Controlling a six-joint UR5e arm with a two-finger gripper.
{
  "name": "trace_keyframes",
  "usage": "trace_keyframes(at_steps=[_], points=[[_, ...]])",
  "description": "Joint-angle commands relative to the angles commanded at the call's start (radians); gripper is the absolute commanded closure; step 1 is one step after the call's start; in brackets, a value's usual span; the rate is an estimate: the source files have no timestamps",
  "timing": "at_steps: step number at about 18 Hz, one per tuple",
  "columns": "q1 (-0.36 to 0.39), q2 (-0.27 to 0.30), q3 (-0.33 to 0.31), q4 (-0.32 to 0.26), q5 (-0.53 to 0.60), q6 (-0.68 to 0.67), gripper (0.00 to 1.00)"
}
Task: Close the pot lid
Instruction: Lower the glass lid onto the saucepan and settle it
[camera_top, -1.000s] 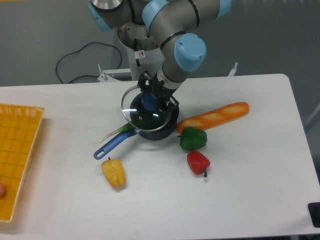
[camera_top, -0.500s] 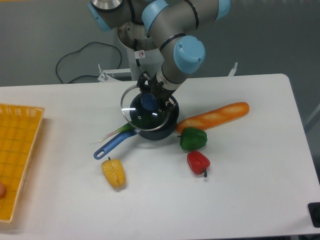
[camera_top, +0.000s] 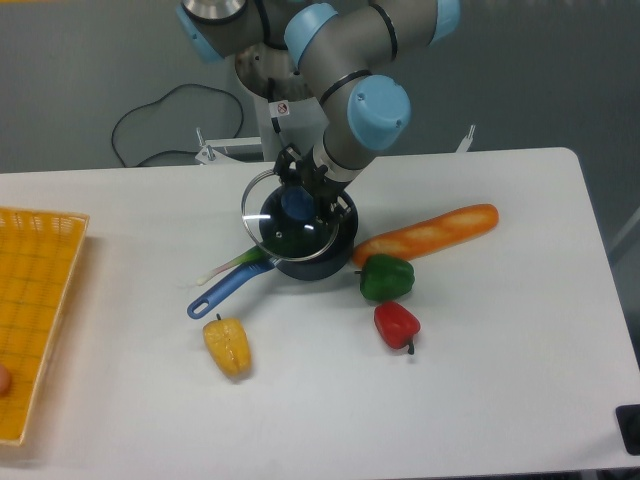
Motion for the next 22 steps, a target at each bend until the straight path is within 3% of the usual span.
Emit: trace_keyframes(at_steps=[22], points=[[-0.008,-0.006,-0.011,0.008,0.002,-0.002,0.39]])
